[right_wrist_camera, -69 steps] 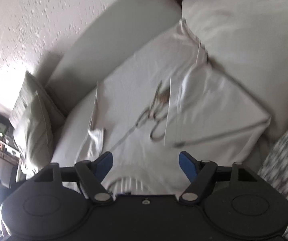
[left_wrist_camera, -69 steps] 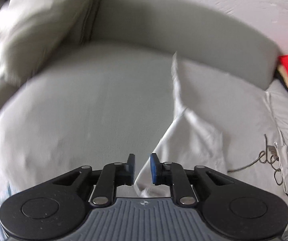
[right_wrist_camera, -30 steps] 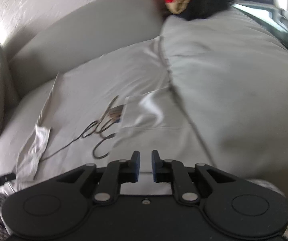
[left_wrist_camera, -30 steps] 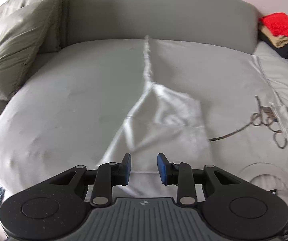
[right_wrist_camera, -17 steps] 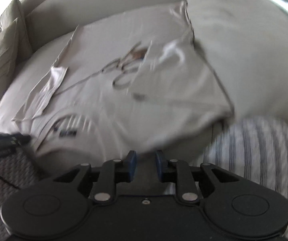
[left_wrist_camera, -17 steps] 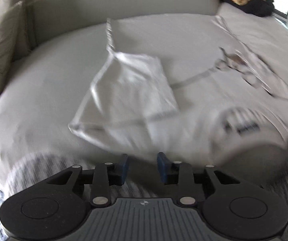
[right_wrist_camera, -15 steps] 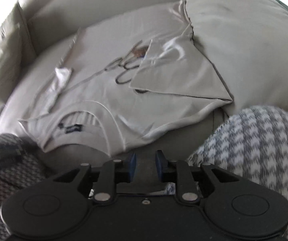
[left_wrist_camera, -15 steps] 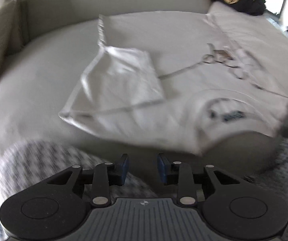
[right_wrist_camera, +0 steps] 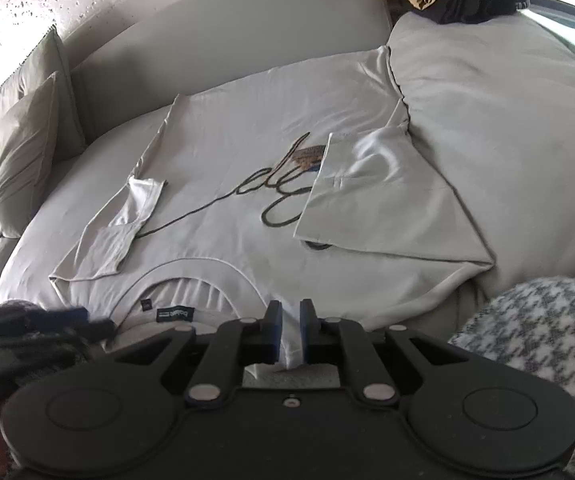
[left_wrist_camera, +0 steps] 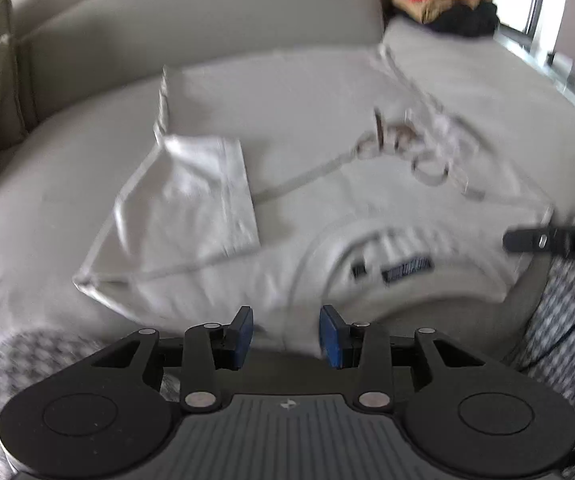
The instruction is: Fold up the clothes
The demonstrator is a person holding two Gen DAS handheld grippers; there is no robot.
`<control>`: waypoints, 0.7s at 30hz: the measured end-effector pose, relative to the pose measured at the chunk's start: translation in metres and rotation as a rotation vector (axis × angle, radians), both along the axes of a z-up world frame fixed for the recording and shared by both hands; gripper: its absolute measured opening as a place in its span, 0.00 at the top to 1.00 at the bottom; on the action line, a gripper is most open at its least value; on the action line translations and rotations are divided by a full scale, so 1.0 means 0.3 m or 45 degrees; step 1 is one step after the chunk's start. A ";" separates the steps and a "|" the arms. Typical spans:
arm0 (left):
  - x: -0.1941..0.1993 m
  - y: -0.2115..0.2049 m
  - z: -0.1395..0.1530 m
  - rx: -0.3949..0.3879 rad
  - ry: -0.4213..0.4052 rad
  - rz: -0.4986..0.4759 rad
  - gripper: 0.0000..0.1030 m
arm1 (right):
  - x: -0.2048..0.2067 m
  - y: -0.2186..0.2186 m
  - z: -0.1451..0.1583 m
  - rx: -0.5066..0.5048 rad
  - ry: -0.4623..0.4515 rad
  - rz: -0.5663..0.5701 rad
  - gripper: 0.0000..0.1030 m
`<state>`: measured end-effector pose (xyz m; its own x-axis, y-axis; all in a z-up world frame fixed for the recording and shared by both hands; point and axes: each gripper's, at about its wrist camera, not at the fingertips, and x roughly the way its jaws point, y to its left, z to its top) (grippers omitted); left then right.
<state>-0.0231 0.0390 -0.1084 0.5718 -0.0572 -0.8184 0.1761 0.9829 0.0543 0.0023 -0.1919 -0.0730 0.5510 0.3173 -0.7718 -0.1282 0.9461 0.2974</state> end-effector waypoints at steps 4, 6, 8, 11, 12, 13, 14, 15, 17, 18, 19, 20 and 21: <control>-0.023 -0.017 -0.017 0.023 0.052 -0.032 0.64 | -0.017 0.011 -0.054 -0.018 0.040 0.029 0.91; -0.028 -0.005 -0.040 0.015 0.153 -0.020 0.66 | -0.023 0.007 -0.062 0.000 0.160 0.047 0.90; -0.046 0.015 -0.042 -0.023 0.191 -0.019 0.68 | -0.035 -0.005 -0.072 0.064 0.275 0.059 0.90; -0.064 0.038 0.020 -0.007 0.095 -0.018 0.68 | -0.063 -0.018 -0.037 0.153 0.251 0.075 0.90; -0.064 0.046 0.053 0.007 0.037 -0.011 0.68 | -0.064 -0.020 -0.005 0.175 0.206 0.071 0.90; -0.060 0.056 0.092 0.016 -0.023 -0.001 0.67 | -0.064 -0.022 0.028 0.198 0.161 0.065 0.89; -0.054 0.067 0.135 0.023 -0.083 0.012 0.67 | -0.057 -0.025 0.068 0.224 0.117 0.058 0.86; -0.047 0.079 0.176 0.024 -0.135 0.027 0.66 | -0.049 -0.028 0.108 0.250 0.073 0.052 0.83; -0.028 0.094 0.255 0.017 -0.214 0.061 0.63 | -0.028 -0.037 0.195 0.284 -0.022 0.037 0.77; -0.016 0.102 0.294 0.014 -0.251 0.077 0.63 | -0.015 -0.042 0.241 0.296 -0.071 0.030 0.73; -0.004 0.113 0.334 0.009 -0.293 0.091 0.62 | 0.000 -0.048 0.287 0.306 -0.120 0.023 0.71; 0.010 0.125 0.375 -0.001 -0.333 0.099 0.59 | 0.021 -0.053 0.333 0.314 -0.167 0.018 0.69; 0.025 0.136 0.414 -0.011 -0.369 0.104 0.58 | 0.041 -0.058 0.376 0.319 -0.212 0.017 0.66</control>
